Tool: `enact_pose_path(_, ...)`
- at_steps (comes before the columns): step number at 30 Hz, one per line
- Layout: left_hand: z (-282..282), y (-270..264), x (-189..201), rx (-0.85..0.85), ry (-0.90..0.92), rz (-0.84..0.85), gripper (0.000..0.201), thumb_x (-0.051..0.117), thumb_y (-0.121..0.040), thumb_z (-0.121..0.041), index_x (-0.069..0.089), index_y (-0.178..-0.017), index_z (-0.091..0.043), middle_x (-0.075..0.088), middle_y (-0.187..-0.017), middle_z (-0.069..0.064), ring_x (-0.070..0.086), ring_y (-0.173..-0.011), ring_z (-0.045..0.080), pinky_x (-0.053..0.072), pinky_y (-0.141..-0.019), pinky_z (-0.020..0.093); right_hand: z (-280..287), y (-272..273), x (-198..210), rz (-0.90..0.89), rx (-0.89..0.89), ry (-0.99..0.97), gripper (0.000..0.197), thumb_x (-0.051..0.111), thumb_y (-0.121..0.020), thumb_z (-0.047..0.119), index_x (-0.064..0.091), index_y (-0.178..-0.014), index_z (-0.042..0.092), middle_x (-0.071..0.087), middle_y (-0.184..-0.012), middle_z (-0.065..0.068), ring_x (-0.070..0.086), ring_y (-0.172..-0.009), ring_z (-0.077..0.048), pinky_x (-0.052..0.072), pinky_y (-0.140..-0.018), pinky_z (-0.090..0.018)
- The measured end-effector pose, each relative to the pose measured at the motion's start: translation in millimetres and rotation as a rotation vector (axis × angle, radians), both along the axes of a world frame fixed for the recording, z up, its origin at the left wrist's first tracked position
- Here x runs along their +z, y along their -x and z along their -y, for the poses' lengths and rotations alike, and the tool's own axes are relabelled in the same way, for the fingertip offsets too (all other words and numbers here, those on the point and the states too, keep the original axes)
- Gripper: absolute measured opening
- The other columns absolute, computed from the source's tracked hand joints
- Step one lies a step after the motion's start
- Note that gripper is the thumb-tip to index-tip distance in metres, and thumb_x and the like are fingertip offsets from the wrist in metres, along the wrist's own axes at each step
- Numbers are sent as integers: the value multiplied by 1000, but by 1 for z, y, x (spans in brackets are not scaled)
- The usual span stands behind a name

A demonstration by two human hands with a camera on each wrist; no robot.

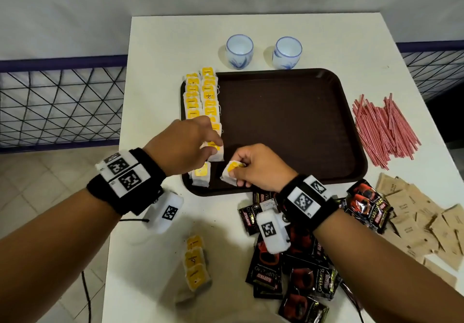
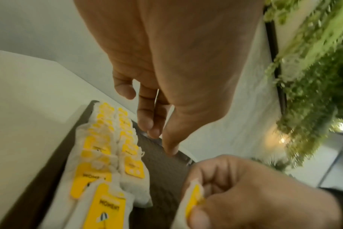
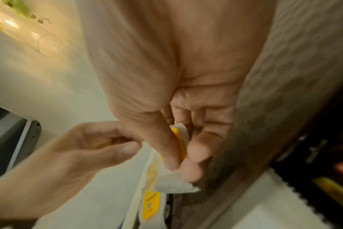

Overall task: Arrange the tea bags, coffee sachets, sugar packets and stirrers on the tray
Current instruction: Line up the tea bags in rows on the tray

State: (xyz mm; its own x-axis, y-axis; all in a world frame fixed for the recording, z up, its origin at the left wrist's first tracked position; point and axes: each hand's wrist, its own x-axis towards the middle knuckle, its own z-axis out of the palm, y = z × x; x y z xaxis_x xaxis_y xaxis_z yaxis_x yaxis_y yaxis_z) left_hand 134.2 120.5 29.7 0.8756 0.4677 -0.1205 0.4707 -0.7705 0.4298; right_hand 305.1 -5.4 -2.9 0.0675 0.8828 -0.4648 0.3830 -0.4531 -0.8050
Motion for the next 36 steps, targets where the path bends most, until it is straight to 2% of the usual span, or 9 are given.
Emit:
enact_pose_path(4, 15, 35, 1, 111, 131, 131, 13, 69, -87, -27, 76, -98, -24, 62, -88, -5, 61, -67, 11, 54, -68, 35, -21, 1, -5, 61, 19, 46, 12, 69, -87, 4, 66, -78, 12, 72, -69, -17, 69, -60, -18, 54, -53, -27)
enact_pose_path(6, 29, 50, -2, 174, 185, 132, 10, 74, -86, -24, 76, -96, -24, 61, -83, -8, 60, -66, 9, 54, -67, 35, -27, 4, -6, 51, 33, 70, 13, 66, -88, 3, 66, -78, 12, 70, -66, -13, 69, -57, -14, 53, -52, -25)
enact_pose_path(11, 62, 80, -20, 252, 328, 92, 20, 65, -83, -38, 75, -97, -28, 59, -78, -17, 59, -68, 5, 53, -69, 31, -36, 8, 0, 63, 47, 113, 19, 55, -98, 6, 67, -85, 14, 69, -65, -5, 63, -47, -5, 51, -52, -18)
enact_pose_path(17, 81, 94, -32, 268, 400, 98, 18, 63, -85, -40, 73, -97, -31, 65, -83, -12, 61, -75, 8, 51, -69, 28, -41, 13, -3, 61, -45, 22, 14, 68, -88, -2, 60, -88, 10, 66, -72, -13, 66, -53, -16, 56, -52, -28)
enact_pose_path(23, 87, 96, -34, 259, 414, 64, 20, 61, -86, -42, 73, -99, -32, 66, -87, -12, 61, -76, 8, 51, -69, 29, -46, 16, -6, 102, -113, -26, 13, 72, -85, 1, 61, -89, 7, 65, -68, -9, 68, -53, -20, 56, -50, -31)
enact_pose_path(28, 94, 98, -35, 245, 420, 22, 25, 56, -86, -47, 72, -100, -33, 65, -88, -12, 60, -75, 7, 51, -69, 29, -50, 21, -8, 130, -133, -40, 17, 75, -83, 6, 60, -88, 12, 68, -70, -9, 71, -56, -24, 62, -61, -42)
enact_pose_path(32, 97, 100, -34, 250, 411, -10, 23, 55, -86, -46, 71, -96, -33, 67, -88, -14, 61, -76, 5, 52, -69, 29, -42, 22, 1, 213, -149, -71, 27, 80, -80, 22, 58, -95, 17, 61, -88, -1, 70, -71, -23, 61, -65, -43)
enact_pose_path(34, 99, 101, -33, 245, 389, -67, 19, 57, -86, -45, 70, -93, -34, 66, -85, -14, 60, -73, 5, 53, -69, 32, -23, 20, 8, 180, -176, -53, 27, 80, -82, 25, 58, -94, 16, 63, -82, 0, 69, -66, -20, 59, -58, -38)
enact_pose_path(36, 102, 103, -31, 238, 387, -137, 21, 58, -84, -50, 69, -91, -33, 65, -79, -15, 58, -69, 4, 53, -69, 33, 7, 22, 12, 42, -182, 8, 20, 77, -85, 18, 59, -89, 12, 64, -68, -3, 66, -53, -17, 53, -46, -31)
